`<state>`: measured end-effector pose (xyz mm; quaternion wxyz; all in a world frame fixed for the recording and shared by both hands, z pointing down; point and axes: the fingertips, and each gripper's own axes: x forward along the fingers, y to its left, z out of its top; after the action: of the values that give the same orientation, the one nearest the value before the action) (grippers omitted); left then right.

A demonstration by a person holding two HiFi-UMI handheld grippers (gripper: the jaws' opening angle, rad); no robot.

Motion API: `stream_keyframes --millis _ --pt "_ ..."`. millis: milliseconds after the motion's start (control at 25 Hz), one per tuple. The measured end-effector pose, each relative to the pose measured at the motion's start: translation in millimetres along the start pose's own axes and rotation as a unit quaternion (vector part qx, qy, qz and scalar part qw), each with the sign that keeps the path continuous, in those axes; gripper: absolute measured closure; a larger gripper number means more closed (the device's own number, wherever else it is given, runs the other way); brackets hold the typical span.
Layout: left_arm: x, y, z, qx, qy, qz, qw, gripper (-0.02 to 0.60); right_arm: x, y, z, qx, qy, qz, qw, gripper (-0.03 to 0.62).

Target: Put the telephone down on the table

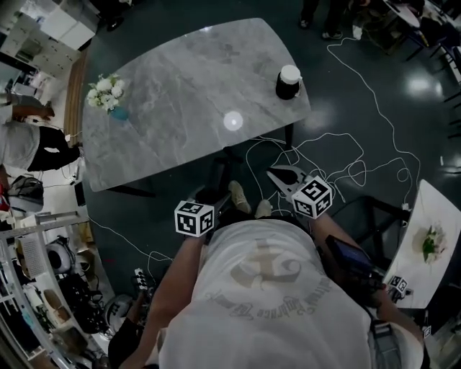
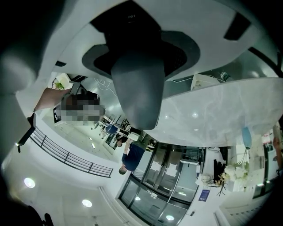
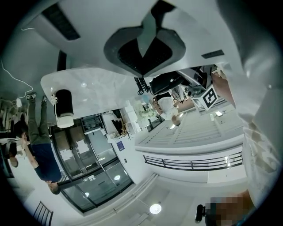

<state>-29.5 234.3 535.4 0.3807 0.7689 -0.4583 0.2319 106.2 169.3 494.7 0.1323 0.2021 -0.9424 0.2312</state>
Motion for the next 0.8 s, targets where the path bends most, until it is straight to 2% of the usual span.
stream_keyframes --millis 800 --pt "24.6 59.4 58.9 -0.002 -0.002 -0.021 0.9998 0.293 56.8 -41.9 42.7 -0.001 0.01 -0.026 1.0 0.579"
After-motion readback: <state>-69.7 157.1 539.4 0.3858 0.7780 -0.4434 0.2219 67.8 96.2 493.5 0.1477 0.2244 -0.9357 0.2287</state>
